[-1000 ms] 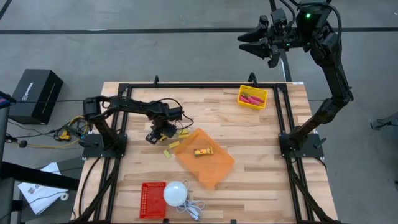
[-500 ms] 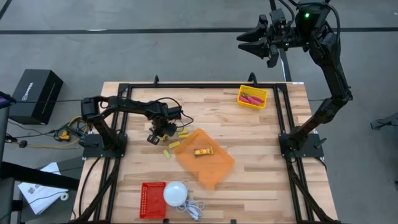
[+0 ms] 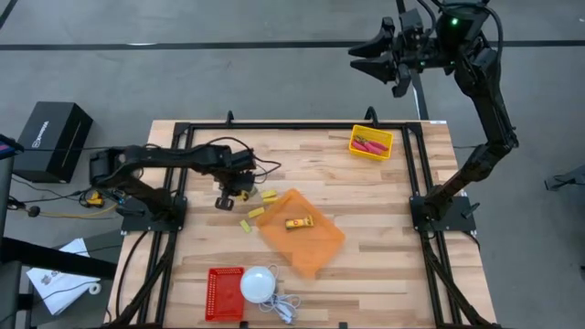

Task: Pick & Place School Supplies
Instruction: Put the crayon pack into the orange bin

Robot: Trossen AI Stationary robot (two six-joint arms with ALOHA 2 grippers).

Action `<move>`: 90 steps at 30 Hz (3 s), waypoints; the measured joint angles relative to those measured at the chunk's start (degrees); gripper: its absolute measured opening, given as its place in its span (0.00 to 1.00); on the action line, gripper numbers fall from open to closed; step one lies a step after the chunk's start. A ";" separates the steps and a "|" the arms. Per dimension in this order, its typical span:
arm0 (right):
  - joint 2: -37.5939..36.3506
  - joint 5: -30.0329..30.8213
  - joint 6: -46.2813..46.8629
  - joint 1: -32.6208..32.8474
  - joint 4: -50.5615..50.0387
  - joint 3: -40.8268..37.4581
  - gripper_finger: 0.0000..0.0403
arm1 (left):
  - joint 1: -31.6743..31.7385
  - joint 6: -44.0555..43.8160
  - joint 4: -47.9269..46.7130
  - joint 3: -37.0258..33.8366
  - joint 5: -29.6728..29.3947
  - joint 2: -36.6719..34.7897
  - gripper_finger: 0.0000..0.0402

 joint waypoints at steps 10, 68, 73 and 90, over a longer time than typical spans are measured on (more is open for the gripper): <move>2.41 0.06 4.07 0.00 5.75 0.06 0.41 | -9.14 -7.79 2.45 9.43 1.65 -1.12 0.04; 4.14 -1.61 4.04 -0.07 7.25 0.02 0.40 | 2.04 5.26 -5.70 15.51 -0.53 7.70 0.38; 4.14 -1.61 4.07 -0.09 7.23 0.02 0.41 | 5.06 13.22 -5.19 10.79 -0.73 7.70 0.41; 4.56 -1.59 4.48 -0.07 7.21 0.07 0.40 | 5.74 22.46 6.43 -0.24 -3.60 7.72 0.42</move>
